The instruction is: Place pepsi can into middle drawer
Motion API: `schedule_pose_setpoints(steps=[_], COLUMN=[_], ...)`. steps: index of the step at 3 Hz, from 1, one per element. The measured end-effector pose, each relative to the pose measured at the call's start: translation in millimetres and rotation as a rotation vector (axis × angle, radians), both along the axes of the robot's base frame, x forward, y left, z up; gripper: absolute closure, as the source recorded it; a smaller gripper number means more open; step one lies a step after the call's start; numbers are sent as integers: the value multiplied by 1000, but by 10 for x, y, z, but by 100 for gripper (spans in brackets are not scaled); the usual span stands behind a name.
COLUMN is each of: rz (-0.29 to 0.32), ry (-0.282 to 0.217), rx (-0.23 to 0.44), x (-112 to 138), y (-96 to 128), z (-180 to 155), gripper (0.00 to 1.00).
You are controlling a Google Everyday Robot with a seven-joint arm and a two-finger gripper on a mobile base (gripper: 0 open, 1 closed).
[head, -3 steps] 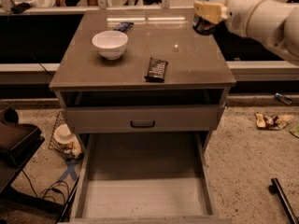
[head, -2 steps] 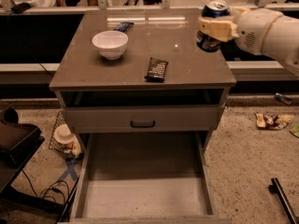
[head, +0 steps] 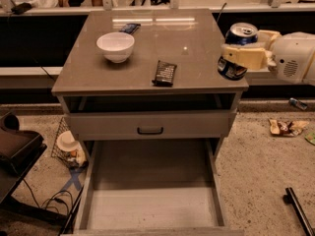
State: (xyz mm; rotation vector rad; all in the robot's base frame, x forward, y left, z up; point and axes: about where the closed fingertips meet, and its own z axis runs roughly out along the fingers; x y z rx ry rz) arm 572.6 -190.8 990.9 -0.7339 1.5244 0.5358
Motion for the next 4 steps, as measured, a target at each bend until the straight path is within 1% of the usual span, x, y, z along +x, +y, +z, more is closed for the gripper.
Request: schedule_pose_setpoints(steps=[1,2,3,4], rz=[4,39,107,188], ry=[3,21,30,4], rx=[-3,-11,-13,-36], x=[16,-357,-823,-1111], y=[35,184,363,582], z=[-39,-507,-1102,-1620], gripper=[100,100,100,100])
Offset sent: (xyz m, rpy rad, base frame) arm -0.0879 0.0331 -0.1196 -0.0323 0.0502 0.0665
